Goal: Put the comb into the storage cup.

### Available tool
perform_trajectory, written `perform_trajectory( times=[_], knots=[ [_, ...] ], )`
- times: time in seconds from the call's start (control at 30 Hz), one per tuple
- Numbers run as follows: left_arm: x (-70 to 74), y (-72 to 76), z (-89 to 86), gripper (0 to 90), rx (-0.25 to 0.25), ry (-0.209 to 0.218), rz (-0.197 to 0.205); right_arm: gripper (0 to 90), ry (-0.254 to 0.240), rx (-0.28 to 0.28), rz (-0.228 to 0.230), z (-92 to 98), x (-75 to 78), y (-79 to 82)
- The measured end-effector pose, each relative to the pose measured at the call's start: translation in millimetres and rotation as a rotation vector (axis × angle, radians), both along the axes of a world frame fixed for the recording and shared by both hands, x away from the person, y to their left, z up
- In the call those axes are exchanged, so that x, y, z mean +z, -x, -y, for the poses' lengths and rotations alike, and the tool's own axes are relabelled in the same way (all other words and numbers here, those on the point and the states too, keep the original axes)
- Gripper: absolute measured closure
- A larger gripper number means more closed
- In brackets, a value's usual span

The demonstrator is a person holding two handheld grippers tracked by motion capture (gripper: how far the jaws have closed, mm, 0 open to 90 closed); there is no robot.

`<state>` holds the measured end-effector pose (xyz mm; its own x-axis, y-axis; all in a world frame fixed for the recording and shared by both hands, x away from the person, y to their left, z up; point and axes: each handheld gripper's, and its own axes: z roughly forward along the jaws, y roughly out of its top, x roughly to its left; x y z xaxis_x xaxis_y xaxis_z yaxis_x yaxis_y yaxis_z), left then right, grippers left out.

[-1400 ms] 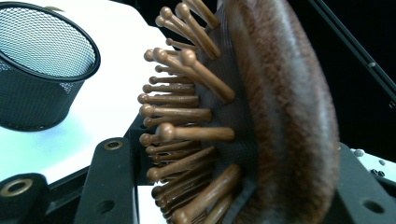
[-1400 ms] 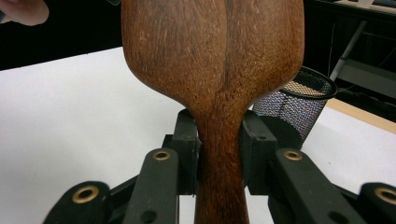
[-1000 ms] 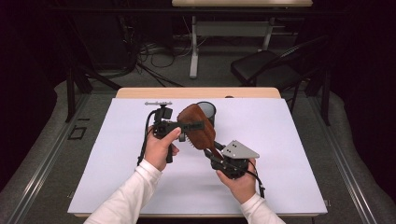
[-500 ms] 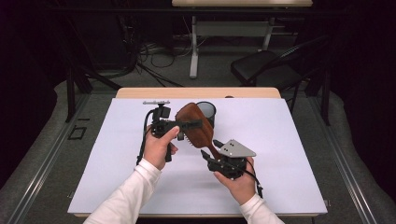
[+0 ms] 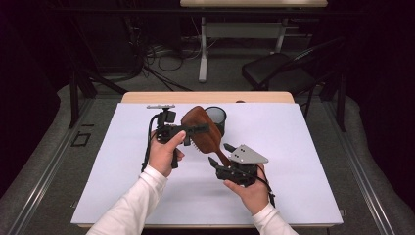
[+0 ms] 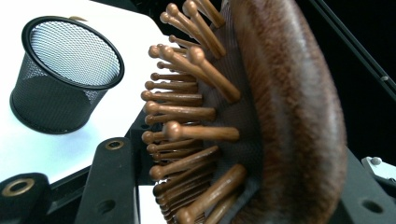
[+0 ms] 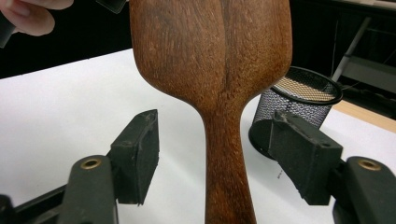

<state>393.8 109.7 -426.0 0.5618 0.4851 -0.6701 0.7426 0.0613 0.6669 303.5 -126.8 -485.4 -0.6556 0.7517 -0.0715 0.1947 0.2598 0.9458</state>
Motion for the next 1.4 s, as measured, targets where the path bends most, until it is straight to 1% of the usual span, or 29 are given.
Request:
perform_trajectory(
  times=[0.2,0.27,0.37,0.43,0.5,0.6,0.77,0.83,0.93,1.03,1.07,1.13,1.4],
  knots=[
    [0.8,-1.7,-4.0,48.6,0.013,-0.002,-0.002,30.6,-0.015,-0.009,-0.033,2.2,0.5,-1.3],
    [0.8,-2.2,-5.2,48.6,0.016,0.0,-0.001,28.1,-0.03,-0.009,-0.042,3.8,1.6,-1.8],
    [1.1,-2.4,-6.6,48.6,0.019,0.002,0.0,21.1,-0.057,-0.007,-0.06,6.8,4.0,-3.8],
    [1.1,-2.4,-7.2,48.6,0.018,0.0,0.001,18.3,-0.057,-0.003,-0.07,7.8,5.6,-4.5],
    [1.1,-2.5,-7.5,48.6,0.018,0.0,0.0,14.9,-0.051,-0.011,-0.066,9.0,8.0,-4.8],
    [1.1,-2.9,-7.8,48.6,0.02,0.001,0.002,13.7,-0.055,-0.01,-0.066,10.9,11.3,-4.7],
    [1.6,-3.1,-7.9,48.6,0.02,-0.001,0.002,3.1,-0.053,-0.003,-0.073,11.0,15.2,-5.3],
    [1.9,-3.1,-8.1,48.6,0.023,-0.002,0.002,0.2,-0.037,-0.009,-0.081,9.5,15.6,-6.0],
    [2.5,-2.9,-8.7,48.6,0.028,0.0,0.003,0.0,-0.035,-0.002,-0.098,8.6,15.3,-6.0],
    [2.7,-2.9,-9.4,48.6,0.027,-0.002,0.003,0.0,-0.028,-0.001,-0.101,7.7,15.3,-5.7],
    [2.8,-2.9,-9.7,48.6,0.026,-0.003,0.004,0.0,-0.02,-0.002,-0.107,7.3,15.4,-5.6],
    [2.8,-3.1,-9.9,48.6,0.029,0.0,0.0,0.0,-0.006,-0.012,-0.109,7.1,15.0,-6.1],
    [3.2,-3.8,-11.2,48.6,0.033,-0.005,0.003,0.0,0.006,0.006,-0.122,7.2,14.2,-5.3]
  ],
)
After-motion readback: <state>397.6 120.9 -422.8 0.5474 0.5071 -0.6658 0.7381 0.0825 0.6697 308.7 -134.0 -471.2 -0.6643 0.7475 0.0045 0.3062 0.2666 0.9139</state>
